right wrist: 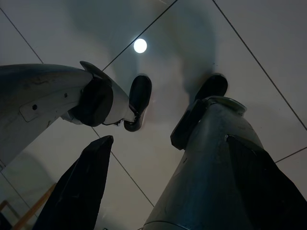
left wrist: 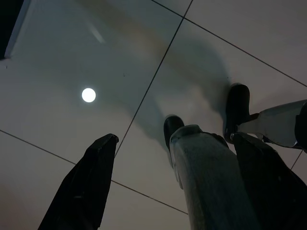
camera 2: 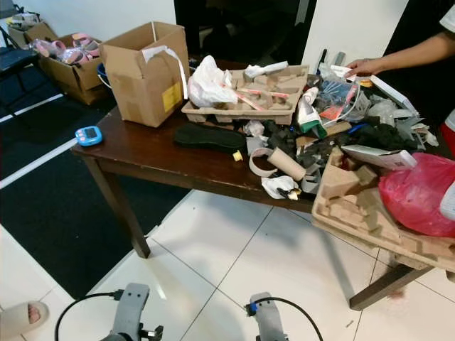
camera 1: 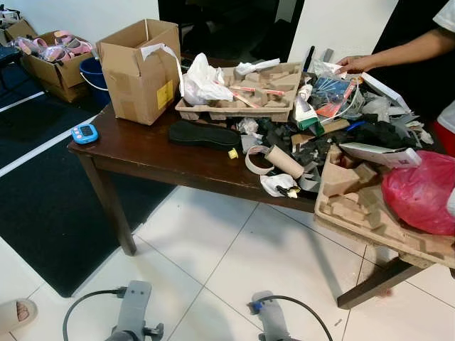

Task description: Picking trash to rubbish bin

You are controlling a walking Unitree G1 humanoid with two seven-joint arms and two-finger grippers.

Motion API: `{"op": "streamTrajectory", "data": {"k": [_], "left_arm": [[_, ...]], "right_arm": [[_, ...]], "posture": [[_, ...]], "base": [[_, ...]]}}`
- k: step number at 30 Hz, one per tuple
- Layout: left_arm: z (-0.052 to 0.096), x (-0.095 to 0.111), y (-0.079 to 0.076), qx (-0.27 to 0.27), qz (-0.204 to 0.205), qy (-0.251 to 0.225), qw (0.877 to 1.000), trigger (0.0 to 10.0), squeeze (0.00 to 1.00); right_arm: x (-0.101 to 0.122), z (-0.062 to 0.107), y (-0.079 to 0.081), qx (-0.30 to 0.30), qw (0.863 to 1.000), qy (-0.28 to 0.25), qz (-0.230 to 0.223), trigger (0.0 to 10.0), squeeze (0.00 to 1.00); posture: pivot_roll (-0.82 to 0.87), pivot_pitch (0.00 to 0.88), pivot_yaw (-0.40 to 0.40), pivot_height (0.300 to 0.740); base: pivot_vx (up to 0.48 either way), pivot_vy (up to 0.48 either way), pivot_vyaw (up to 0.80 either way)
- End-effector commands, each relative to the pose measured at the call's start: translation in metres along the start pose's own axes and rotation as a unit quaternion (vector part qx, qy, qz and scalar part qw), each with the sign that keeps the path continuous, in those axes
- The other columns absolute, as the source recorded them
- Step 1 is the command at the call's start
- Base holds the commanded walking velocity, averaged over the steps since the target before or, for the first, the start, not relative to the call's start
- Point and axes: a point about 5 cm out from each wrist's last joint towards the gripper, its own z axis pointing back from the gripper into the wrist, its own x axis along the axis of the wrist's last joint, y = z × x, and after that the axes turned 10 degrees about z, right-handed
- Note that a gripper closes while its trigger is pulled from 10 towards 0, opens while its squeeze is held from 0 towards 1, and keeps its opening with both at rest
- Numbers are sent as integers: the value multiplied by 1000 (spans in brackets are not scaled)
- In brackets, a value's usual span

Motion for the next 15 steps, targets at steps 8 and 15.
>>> {"op": "streamTrajectory", "data": {"k": [8, 15], "left_arm": [[2, -6, 8, 13, 7, 8, 1000, 10000, 0], [3, -6, 8, 16, 12, 7, 1000, 10000, 0]], "right_arm": [[-18, 1, 6, 4, 1000, 28, -13, 10000, 0], [-20, 2, 3, 5, 999, 29, -13, 10000, 0]], "posture": [[120, 73, -44, 740], [124, 73, -45, 740]], "base": [[0, 0, 0], [0, 0, 0]]}}
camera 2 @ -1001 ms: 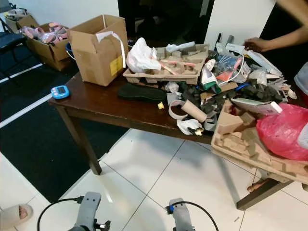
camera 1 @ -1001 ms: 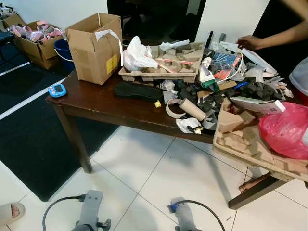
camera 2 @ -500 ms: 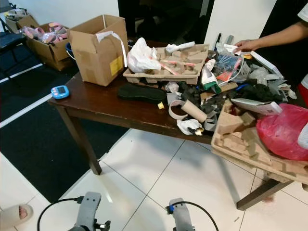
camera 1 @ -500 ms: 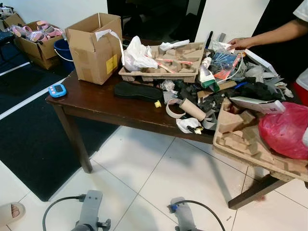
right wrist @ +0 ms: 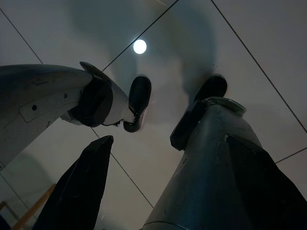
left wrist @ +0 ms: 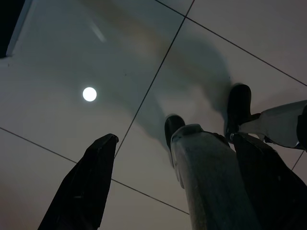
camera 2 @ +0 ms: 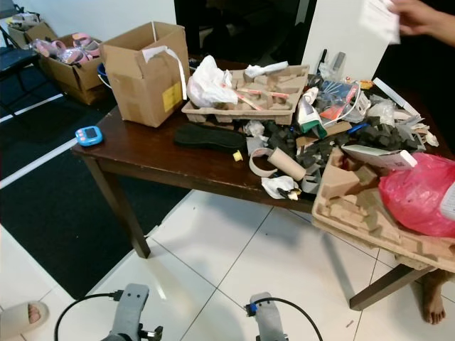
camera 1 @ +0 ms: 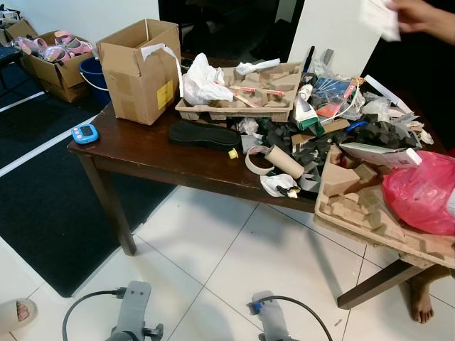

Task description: Picking trash to rubbish bin

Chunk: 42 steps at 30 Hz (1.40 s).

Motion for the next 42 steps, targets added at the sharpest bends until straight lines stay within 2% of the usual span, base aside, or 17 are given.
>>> {"op": "streamTrajectory", "data": {"k": [1, 16, 42], "left_arm": [[2, -5, 7, 11, 10, 7, 1000, 10000, 0], [2, -4, 6, 12, 11, 6, 1000, 10000, 0], [2, -5, 5, 9, 14, 6, 1000, 10000, 0]], "right_arm": [[-18, 2, 2, 4, 1000, 27, -14, 10000, 0], [-11, 1, 1, 5, 1000, 22, -9, 10000, 0], [-13, 1, 2, 4, 1000, 26, -8, 10000, 0]], "posture": [[124, 73, -45, 740], [127, 66, -49, 740], [123, 66, -51, 740]], "base": [[0, 0, 0], [0, 0, 0], [0, 0, 0]]}}
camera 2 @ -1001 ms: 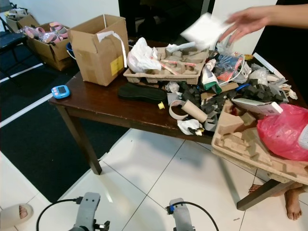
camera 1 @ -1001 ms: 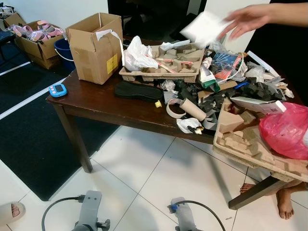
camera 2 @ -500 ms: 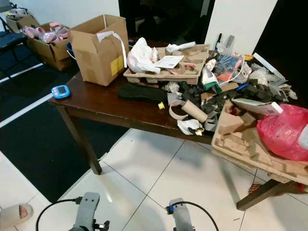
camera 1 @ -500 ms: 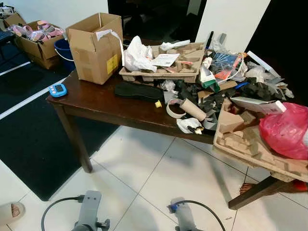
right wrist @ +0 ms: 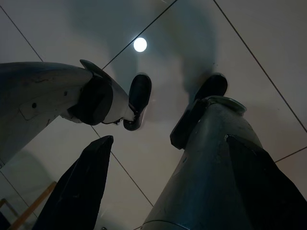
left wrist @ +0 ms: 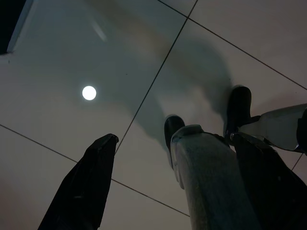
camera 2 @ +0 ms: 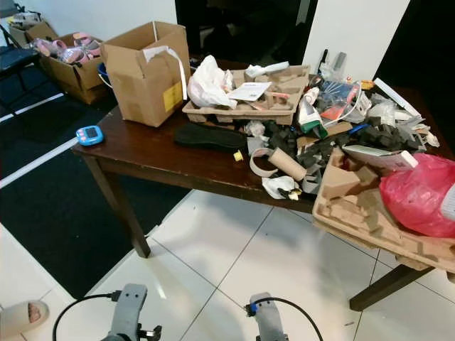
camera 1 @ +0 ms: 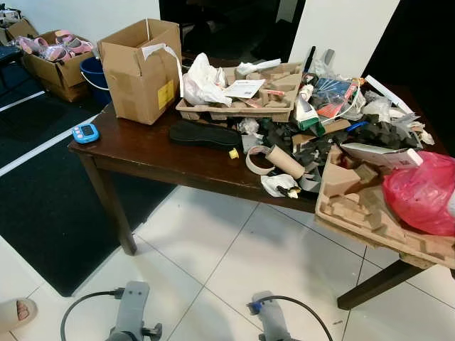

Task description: Picking trash to rubbish bin

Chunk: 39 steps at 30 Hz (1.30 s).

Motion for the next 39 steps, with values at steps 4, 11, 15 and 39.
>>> {"op": "streamTrajectory", "data": {"k": [4, 11, 15, 39], "left_arm": [[1, -4, 4, 6, 4, 8, 1000, 10000, 0], [1, -4, 3, 4, 4, 8, 1000, 10000, 0], [1, -3, 2, 3, 4, 8, 1000, 10000, 0], [0, -2, 2, 1, 5, 6, 1000, 10000, 0]], "right_arm": [[-14, 1, 2, 2, 1000, 25, -11, 10000, 0], [-12, 1, 1, 1, 1000, 25, -12, 10000, 0], [-13, 1, 1, 0, 1000, 24, -13, 10000, 0], [-12, 2, -1, -1, 1000, 24, -6, 10000, 0]], "posture": [[118, 68, -47, 740], [113, 67, -48, 740], [108, 67, -46, 740], [113, 53, -53, 740]], "base": [[0, 0, 0], [0, 0, 0], [0, 0, 0], [0, 0, 0]]}}
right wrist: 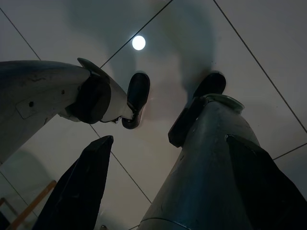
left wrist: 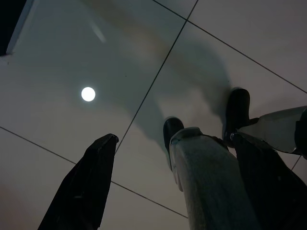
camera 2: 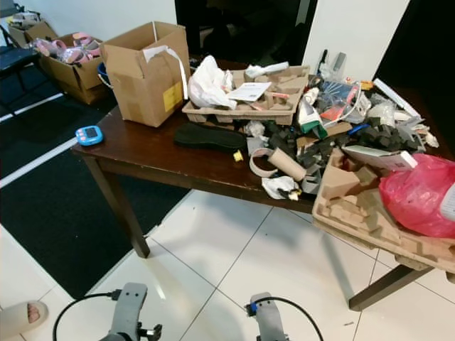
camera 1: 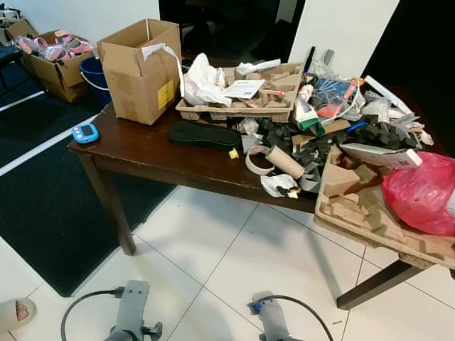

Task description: Picking trash to rubbish bin

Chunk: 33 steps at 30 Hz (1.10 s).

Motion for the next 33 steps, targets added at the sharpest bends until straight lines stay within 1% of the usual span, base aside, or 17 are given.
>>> {"op": "streamTrajectory", "data": {"k": [1, 33], "left_arm": [[1, -4, 2, 2, 2, 9, 1000, 10000, 0], [2, -6, 4, 4, 0, 12, 1000, 10000, 0]], "right_arm": [[-14, 2, 0, 2, 1000, 26, -7, 10000, 0], [-15, 1, 2, 5, 1000, 26, -15, 10000, 0]], "posture": [[113, 52, -54, 740], [109, 69, -42, 740]], "base": [[0, 0, 0], [0, 0, 0]]}}
